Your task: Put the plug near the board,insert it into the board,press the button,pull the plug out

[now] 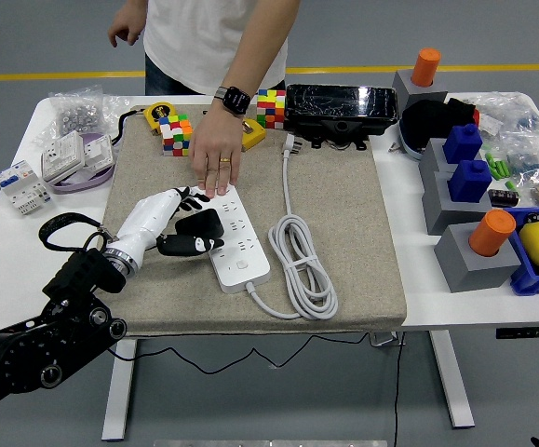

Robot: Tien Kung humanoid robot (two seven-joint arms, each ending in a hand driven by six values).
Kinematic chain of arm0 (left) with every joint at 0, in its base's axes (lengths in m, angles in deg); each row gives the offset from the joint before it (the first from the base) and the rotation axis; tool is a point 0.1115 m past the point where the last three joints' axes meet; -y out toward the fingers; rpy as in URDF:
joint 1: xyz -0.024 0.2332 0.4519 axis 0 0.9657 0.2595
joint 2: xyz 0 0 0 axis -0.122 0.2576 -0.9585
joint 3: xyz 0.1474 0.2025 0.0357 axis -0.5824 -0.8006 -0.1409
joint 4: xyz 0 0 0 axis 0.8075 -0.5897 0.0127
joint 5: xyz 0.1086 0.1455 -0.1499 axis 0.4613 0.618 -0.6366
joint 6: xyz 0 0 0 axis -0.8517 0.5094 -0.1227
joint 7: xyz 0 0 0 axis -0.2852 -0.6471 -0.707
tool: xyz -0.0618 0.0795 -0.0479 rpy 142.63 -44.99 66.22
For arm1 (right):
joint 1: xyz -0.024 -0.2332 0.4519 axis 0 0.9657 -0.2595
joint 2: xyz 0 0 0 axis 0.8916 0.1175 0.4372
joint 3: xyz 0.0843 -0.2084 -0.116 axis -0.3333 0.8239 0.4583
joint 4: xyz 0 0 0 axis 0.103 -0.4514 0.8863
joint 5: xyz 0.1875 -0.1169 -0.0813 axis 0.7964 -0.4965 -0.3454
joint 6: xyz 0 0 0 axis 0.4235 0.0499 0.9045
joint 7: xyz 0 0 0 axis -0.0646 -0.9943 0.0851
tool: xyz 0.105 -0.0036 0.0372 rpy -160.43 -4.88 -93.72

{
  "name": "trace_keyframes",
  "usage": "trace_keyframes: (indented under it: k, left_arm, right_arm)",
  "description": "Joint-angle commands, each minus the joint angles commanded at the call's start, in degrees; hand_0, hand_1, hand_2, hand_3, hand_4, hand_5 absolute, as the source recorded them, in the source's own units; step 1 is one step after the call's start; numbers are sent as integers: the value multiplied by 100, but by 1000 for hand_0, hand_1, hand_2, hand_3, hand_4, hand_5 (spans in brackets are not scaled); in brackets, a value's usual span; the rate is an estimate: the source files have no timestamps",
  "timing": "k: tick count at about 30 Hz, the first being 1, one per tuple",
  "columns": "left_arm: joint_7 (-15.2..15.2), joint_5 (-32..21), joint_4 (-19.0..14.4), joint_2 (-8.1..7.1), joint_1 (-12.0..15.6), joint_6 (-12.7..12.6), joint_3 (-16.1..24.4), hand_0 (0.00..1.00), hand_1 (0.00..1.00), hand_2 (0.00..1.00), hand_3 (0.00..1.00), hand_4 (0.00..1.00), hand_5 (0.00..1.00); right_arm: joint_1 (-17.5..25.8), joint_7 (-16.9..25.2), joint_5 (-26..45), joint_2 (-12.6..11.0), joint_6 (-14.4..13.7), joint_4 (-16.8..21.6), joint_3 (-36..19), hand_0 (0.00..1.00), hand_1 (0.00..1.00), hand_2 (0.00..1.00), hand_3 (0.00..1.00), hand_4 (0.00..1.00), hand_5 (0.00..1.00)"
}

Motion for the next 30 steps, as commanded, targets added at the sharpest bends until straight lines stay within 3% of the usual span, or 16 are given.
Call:
trace_keyframes:
  k: [11,12,13,24,30]
  left_arm:
    - [37,102,45,12,-36,-77,-68,397,484,522,541,645,138]
    - [53,99,46,15,-38,-87,-74,336,439,464,515,599,14]
    - [64,111,44,16,-38,-107,-84,336,439,464,515,599,14]
    - [888,-122,139,15,33,-818,-78,312,423,423,500,627,2]
    - [980,-82,86,-70,171,-824,134,306,414,411,495,624,2]
  right_arm:
    - [20,-3,-1,-10,1,-5,11,582,671,683,619,984,519]
    - [20,-2,-1,-10,0,-4,10,581,671,683,618,984,519]
    - [20,-2,-5,-8,0,-2,3,581,671,683,618,984,519]
    - [46,0,-11,20,5,-2,-30,581,671,683,617,984,519]
    - [47,2,-17,20,4,2,-42,580,671,683,618,984,519]
